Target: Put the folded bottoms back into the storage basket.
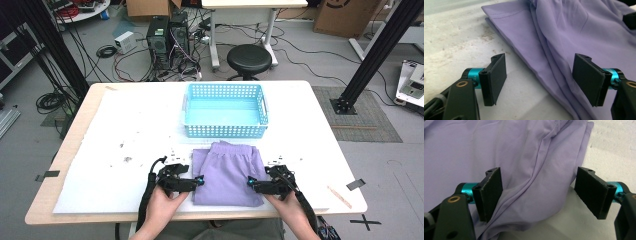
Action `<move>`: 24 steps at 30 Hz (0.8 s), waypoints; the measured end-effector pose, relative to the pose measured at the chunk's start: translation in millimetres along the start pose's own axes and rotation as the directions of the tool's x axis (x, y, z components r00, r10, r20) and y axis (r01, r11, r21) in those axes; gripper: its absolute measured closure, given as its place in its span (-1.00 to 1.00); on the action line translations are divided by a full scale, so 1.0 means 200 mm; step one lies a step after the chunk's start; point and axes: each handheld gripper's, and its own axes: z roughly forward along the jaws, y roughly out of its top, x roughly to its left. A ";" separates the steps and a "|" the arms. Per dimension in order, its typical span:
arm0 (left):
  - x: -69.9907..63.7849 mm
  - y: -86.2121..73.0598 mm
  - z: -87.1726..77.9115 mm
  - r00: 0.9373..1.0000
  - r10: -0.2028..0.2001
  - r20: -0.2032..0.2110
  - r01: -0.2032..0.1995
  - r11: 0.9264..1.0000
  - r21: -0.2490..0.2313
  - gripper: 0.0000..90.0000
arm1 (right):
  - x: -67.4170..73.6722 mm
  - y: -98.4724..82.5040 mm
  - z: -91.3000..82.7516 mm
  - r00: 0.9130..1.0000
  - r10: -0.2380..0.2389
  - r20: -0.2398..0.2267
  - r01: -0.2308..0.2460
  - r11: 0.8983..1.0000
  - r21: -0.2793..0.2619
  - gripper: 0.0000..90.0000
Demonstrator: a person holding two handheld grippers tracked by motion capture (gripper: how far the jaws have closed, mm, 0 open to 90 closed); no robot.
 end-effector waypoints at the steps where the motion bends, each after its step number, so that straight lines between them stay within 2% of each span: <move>1: 0.00 0.00 0.00 1.000 0.002 0.015 -0.002 1.000 0.001 -0.32 | 0.00 0.00 0.00 1.000 -0.002 -0.001 0.002 1.000 0.000 -0.48; 2: 0.00 0.01 0.01 1.000 0.002 0.030 -0.002 1.000 0.004 -0.26 | 0.00 0.00 0.00 1.000 0.000 -0.001 0.000 1.000 0.001 -0.46; 5: -0.04 0.01 0.04 0.999 0.033 0.015 -0.033 0.999 0.009 -0.21 | 0.02 0.00 0.01 1.000 -0.022 -0.017 0.022 1.000 -0.006 -0.27; 7: -0.05 0.02 0.04 0.999 0.040 0.007 -0.040 0.999 0.011 -0.19 | 0.03 0.00 0.01 0.999 -0.044 -0.021 0.043 0.999 -0.008 -0.20; 10: -0.06 0.01 0.04 0.999 0.037 -0.007 -0.037 0.999 0.007 -0.15 | 0.03 0.00 0.01 0.998 -0.051 -0.026 0.051 0.999 -0.005 -0.11; 14: -0.06 0.02 0.05 0.998 0.047 -0.030 -0.047 0.999 0.009 0.09 | 0.04 0.00 0.01 0.998 -0.065 -0.027 0.065 0.998 -0.007 0.03; 17: -0.06 0.02 0.05 0.998 0.045 -0.032 -0.045 0.999 0.003 0.21 | 0.03 0.00 0.01 0.997 -0.062 -0.053 0.062 0.998 -0.011 0.18; 19: -0.06 0.02 0.05 0.997 0.072 -0.034 -0.072 0.997 0.007 0.28 | 0.04 0.01 0.01 0.996 -0.067 -0.052 0.067 0.998 -0.010 0.21; 21: -0.07 0.01 0.05 0.995 0.095 -0.023 -0.095 0.995 0.013 0.46 | 0.03 0.01 0.01 0.996 -0.069 -0.054 0.069 0.998 -0.009 0.21; 23: -0.07 0.01 0.03 0.994 0.109 -0.034 -0.108 0.994 0.016 0.42 | 0.03 0.00 0.01 0.996 -0.063 -0.065 0.063 0.998 -0.013 0.19; 24: -0.07 0.00 0.02 0.992 0.114 -0.052 -0.113 0.993 0.015 0.30 | 0.02 0.00 0.01 0.996 -0.051 -0.075 0.050 0.999 -0.012 0.16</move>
